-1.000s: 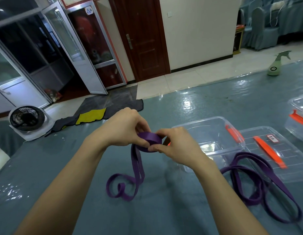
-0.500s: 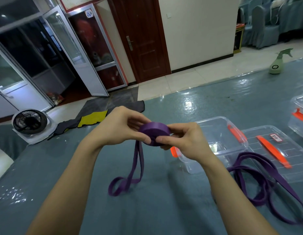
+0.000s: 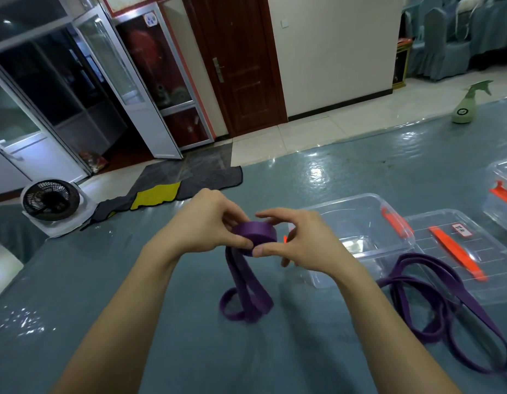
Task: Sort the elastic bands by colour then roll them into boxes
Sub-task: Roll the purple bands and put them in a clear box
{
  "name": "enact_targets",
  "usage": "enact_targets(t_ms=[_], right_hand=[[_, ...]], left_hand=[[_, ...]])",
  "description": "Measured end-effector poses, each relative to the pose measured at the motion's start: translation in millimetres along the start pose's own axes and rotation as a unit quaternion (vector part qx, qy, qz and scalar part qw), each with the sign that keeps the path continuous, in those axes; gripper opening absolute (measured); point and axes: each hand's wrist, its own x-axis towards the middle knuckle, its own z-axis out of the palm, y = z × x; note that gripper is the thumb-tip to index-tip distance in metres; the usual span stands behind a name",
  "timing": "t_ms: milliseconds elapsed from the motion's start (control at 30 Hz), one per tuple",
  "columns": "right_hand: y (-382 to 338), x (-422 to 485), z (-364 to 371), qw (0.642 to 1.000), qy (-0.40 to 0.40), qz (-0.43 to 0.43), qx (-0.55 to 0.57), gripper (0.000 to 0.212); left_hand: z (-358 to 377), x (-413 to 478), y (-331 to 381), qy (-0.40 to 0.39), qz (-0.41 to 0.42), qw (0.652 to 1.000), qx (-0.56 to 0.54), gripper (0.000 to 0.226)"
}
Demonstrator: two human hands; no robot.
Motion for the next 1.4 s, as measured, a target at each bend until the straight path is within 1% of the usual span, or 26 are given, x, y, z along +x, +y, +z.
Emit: enact_targets(t_ms=[33, 100, 167, 233, 267, 333, 400, 467, 533, 567, 667, 767, 833, 900, 933, 1000, 1033, 1067, 1133, 1167, 1233, 1333, 1400], right_hand=[[-1.3, 1.0, 2.9, 0.998, -0.003, -0.009, -0.059, 0.059], [-3.1, 3.6, 12.3, 0.989, -0.013, -0.028, -0.148, 0.039], [-4.0, 3.7, 18.1, 0.987, -0.014, -0.03, -0.158, 0.03], [-3.7, 1.7, 15.4, 0.993, -0.007, -0.029, -0.116, 0.023], [-4.0, 0.6, 12.4, 0.996, 0.0, -0.029, -0.085, 0.02], [-6.7, -2.3, 6.9, 0.999, 0.017, -0.025, 0.01, 0.019], [-10.3, -4.6, 2.2, 0.991, 0.035, -0.019, 0.129, 0.023], [-13.6, -5.6, -2.7, 0.97, 0.053, -0.015, 0.235, 0.027], [-15.8, -6.2, -6.4, 0.949, 0.069, -0.017, 0.307, 0.034], [-16.5, -6.2, -6.9, 0.94, 0.075, -0.019, 0.332, 0.036], [-16.4, -4.4, -2.1, 0.922, 0.087, -0.024, 0.376, 0.037], [-12.5, -2.6, 4.7, 0.915, 0.085, -0.022, 0.393, 0.036], [-9.5, -2.4, 4.3, 0.922, 0.063, -0.025, 0.381, 0.036], [-7.7, -2.9, 0.0, 0.942, 0.027, -0.036, 0.332, 0.038], [-6.8, -3.4, -2.8, 0.957, 0.02, -0.039, 0.287, 0.042], [-6.4, -4.9, -6.8, 0.982, 0.036, -0.028, 0.182, 0.052], [-7.0, -5.6, -7.6, 0.99, 0.043, -0.024, 0.133, 0.051], [-7.8, -6.0, -6.9, 0.995, 0.04, -0.028, 0.085, 0.044], [-8.8, -6.5, -2.0, 0.999, 0.016, -0.044, 0.014, 0.024], [-8.8, -6.6, 0.1, 0.999, 0.012, -0.047, -0.003, 0.02], [-8.4, -6.2, 0.2, 0.999, 0.011, -0.047, -0.017, 0.02], [-13.0, -4.1, -2.5, 0.998, -0.011, -0.04, -0.044, 0.032], [-16.5, -2.9, -1.9, 0.997, -0.014, -0.039, -0.059, 0.033]], left_hand=[[0.3, 2.3, 5.9, -0.018, 0.013, 0.997, 0.073, 0.028], [0.7, 7.4, 19.9, -0.047, 0.032, 0.977, 0.204, 0.03], [-0.9, 11.4, 29.2, -0.06, 0.045, 0.956, 0.284, 0.034], [-6.0, 13.6, 29.8, -0.061, 0.052, 0.955, 0.285, 0.036], [-9.8, 13.1, 27.8, -0.059, 0.047, 0.965, 0.25, 0.037], [-16.8, 10.0, 18.3, -0.058, 0.021, 0.991, 0.121, 0.035], [-18.9, 5.5, 3.1, -0.048, 0.004, 0.999, -0.019, 0.032], [-15.1, -0.7, -9.5, -0.013, -0.003, 0.989, -0.148, 0.035], [-7.4, -4.5, -14.9, 0.026, 0.009, 0.965, -0.26, 0.039], [-3.1, -5.2, -15.0, 0.045, 0.016, 0.953, -0.3, 0.041], [4.8, -5.1, -11.6, 0.092, 0.02, 0.932, -0.35, 0.042], [2.2, -6.7, -8.1, 0.11, 0.012, 0.938, -0.328, 0.039], [-3.8, -8.0, -6.7, 0.097, 0.001, 0.949, -0.3, 0.037], [-9.5, -9.4, -5.7, 0.068, -0.009, 0.963, -0.26, 0.039], [-11.4, -9.5, -4.8, 0.051, -0.015, 0.971, -0.232, 0.039], [-12.4, -7.8, -1.5, 0.015, -0.021, 0.987, -0.16, 0.036], [-11.7, -6.0, 1.3, -0.002, -0.019, 0.993, -0.12, 0.034], [-10.8, -4.0, 4.6, -0.016, -0.017, 0.996, -0.08, 0.031], [-10.7, -0.2, 10.7, -0.036, -0.015, 0.999, 0.0, 0.029], [-12.1, 1.3, 13.6, -0.044, -0.016, 0.998, 0.034, 0.028], [-15.3, 3.4, 17.6, -0.06, -0.018, 0.995, 0.072, 0.029], [-16.6, 6.5, 21.7, -0.075, -0.01, 0.991, 0.109, 0.036], [-16.6, 8.9, 22.8, -0.081, -0.003, 0.989, 0.121, 0.039]])
